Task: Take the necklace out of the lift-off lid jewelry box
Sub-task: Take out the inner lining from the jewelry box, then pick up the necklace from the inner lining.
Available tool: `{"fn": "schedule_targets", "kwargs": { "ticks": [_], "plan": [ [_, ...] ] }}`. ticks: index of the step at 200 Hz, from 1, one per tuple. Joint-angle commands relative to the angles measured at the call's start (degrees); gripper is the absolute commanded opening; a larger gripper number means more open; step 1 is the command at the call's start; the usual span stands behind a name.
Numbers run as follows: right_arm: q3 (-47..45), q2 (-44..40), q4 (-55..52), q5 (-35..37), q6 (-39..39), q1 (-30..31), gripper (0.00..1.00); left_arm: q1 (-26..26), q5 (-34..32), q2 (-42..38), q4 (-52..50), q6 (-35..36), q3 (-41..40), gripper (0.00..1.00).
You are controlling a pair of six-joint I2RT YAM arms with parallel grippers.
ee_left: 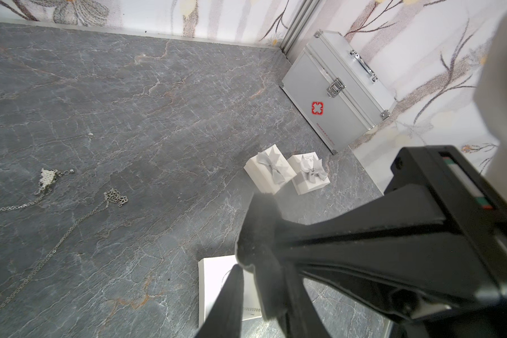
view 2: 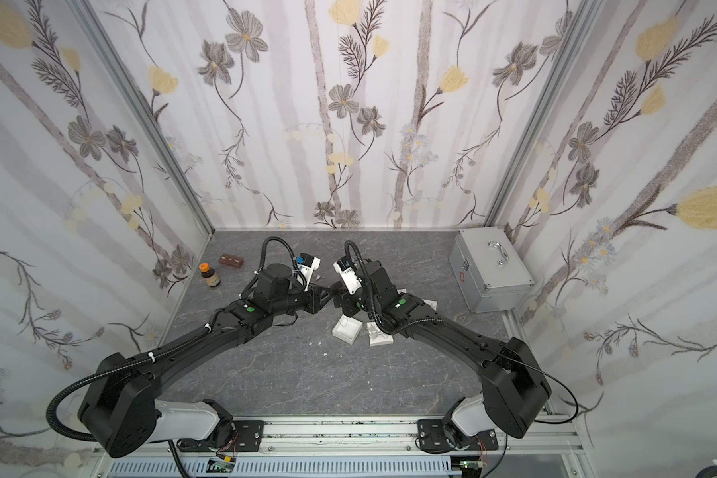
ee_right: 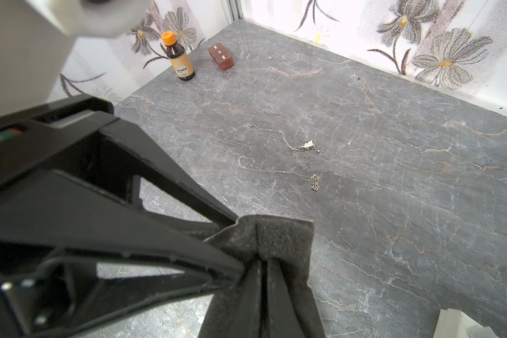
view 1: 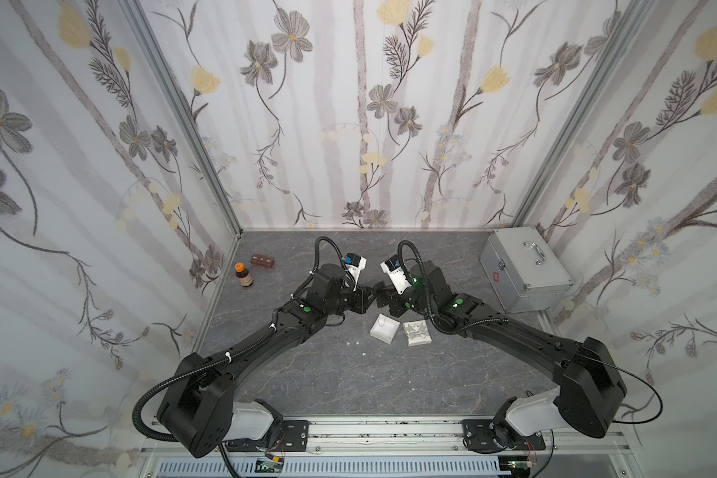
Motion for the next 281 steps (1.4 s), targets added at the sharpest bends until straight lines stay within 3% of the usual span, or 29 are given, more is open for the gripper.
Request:
{"fn": "schedule_targets", "kwargs": {
  "ticks": [1,45,73,166,228,281],
  "plan": [
    [-0.37,-0.30,2.97,0.13,-0.82,0.07,0.00,0.05,0.22,0.06,1.51,-0.79,0.61,0.16],
    [-1.15,-2.31,3.41,-3.67,0.35,-0.64,0.20,0.22,-0.26,-1.14,1.91,-0.53,0.39,0.00],
    [-3.27,-5.08,4.98,-9.28,1.91,-2.96,0.28,0.54,-0.61,-1.65,1.94,0.00,0.37,0.00],
    [-16.28,-14.29,16.14,-39.27,6.22,-15.68,0.37,2.76,9.56,-4.00,1.73,4.39,3.65,0.00],
    [-18.27,-13.09,18.87,-42.84,6.24,-15.93,0.37,3.82,20.09,-5.03,2.51,7.50,4.59,0.00],
    [-18.13,-12.95,17.56,-42.30,5.08,-16.41,0.37,4.06,21.84,-7.36,0.53,9.34,5.33,0.00]
  ]
}}
